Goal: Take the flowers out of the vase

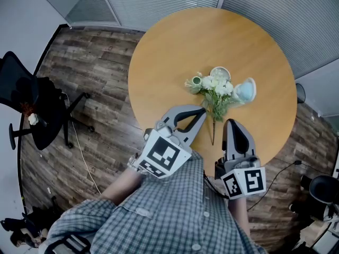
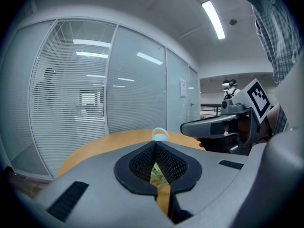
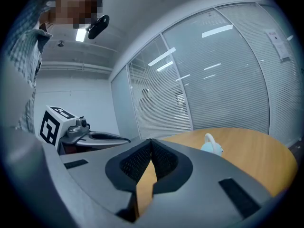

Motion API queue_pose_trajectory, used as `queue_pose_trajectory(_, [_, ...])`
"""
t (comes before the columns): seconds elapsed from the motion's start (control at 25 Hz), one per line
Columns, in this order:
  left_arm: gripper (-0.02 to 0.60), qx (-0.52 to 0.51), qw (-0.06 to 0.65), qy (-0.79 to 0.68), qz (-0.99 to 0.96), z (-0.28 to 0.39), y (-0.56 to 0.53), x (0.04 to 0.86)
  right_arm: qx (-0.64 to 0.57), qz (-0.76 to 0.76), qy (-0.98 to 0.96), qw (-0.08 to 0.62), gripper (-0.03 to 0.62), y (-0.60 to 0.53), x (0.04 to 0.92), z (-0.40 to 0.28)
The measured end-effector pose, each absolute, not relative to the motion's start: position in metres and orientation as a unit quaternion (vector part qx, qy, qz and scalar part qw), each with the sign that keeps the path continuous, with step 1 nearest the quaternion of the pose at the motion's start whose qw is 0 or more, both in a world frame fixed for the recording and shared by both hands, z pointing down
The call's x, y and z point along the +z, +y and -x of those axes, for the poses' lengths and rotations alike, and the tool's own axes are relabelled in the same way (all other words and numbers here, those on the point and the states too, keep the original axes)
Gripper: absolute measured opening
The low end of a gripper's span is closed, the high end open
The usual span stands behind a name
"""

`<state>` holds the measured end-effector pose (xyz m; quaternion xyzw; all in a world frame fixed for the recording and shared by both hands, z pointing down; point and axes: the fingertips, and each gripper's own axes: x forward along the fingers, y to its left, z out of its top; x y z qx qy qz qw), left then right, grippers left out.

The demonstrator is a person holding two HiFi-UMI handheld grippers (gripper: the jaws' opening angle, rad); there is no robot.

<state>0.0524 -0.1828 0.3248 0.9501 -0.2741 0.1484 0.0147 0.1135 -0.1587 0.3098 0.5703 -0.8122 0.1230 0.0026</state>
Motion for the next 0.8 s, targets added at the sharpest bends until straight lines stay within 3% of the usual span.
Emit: queue_pose_trajectory(0.8, [0.008, 0.153, 0.015, -0.272, -0.950, -0.0546, -0.1849, 0.3299, 0.126, -0.568, -0.813, 0.016, 0.011, -0.1605, 0.3165, -0.1126])
